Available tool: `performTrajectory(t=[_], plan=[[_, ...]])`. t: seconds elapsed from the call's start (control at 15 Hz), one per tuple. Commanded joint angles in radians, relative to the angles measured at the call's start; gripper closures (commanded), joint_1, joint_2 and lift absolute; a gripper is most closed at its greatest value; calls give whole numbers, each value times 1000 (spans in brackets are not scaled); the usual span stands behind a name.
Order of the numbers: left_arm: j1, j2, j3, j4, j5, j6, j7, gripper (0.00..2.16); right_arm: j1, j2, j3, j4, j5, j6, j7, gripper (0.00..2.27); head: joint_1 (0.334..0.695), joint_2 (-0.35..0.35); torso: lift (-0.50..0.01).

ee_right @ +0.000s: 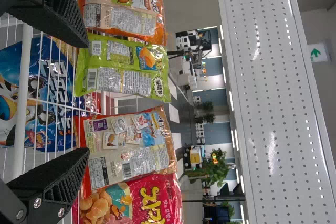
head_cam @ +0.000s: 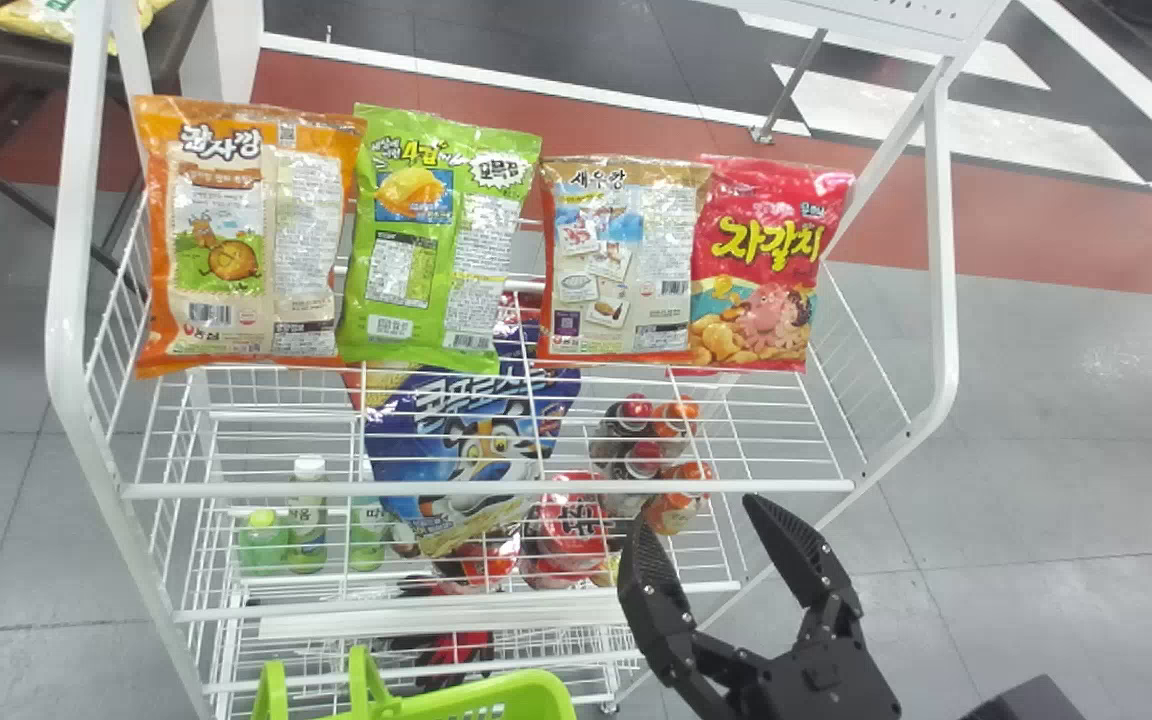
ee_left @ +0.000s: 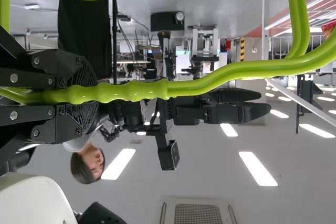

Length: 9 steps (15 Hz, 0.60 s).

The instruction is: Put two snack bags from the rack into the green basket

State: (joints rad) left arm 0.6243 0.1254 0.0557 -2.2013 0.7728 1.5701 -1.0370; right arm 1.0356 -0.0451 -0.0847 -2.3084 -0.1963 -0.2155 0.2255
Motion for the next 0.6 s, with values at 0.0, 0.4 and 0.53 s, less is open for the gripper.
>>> performTrajectory(t=[0.0, 0.4, 0.53], plan=[[0, -1, -4, 0, 0, 1, 0, 1187, -2, 1, -6, 1, 0, 3, 0, 110, 695, -350, -3], [5, -1, -5, 0, 2, 1, -5, 1187, -14, 1, -9, 1, -2, 9, 0, 110, 695, -350, -3], [6, -1, -5, -3, 2, 1, -6, 1187, -23, 1, -10, 1, -2, 15, 0, 110, 695, -350, -3]])
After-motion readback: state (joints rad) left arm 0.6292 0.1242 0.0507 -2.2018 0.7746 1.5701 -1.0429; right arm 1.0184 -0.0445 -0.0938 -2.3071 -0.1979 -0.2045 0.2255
